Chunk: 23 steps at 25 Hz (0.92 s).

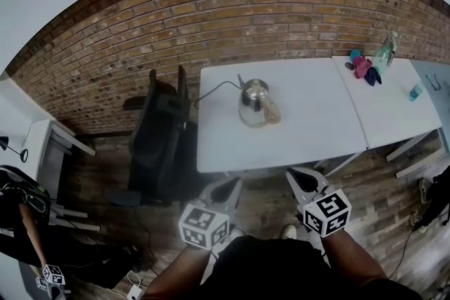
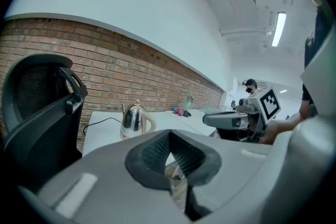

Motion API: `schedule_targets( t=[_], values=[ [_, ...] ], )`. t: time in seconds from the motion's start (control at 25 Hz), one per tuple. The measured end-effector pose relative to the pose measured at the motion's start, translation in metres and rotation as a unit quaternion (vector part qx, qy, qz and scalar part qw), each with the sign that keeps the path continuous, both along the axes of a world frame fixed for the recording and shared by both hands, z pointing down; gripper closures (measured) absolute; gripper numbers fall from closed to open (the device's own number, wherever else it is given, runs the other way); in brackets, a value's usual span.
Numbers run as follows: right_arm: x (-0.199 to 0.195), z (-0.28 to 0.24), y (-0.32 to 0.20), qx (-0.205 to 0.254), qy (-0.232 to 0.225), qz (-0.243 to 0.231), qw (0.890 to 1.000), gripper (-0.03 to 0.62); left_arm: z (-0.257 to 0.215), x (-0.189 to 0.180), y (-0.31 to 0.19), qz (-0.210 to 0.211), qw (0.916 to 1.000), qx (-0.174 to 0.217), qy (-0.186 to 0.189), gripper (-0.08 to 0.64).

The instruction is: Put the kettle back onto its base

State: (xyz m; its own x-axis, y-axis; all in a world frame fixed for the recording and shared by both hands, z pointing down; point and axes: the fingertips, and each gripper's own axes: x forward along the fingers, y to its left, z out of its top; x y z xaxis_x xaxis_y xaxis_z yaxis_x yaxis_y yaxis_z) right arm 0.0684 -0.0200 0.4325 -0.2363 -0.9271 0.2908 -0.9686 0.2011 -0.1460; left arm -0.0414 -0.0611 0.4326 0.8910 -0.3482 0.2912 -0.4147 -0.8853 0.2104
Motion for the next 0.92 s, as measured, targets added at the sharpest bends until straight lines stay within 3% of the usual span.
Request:
schedule_targets(
  t=[0.92],
  values=[
    [-0.0007,0.0002,0.0072,0.001,0.0,-0.003,1.0,0.569,-0.0042,0.0062,0.0036,0.005,0.9999,0.009,-0.002,0.56]
  ],
)
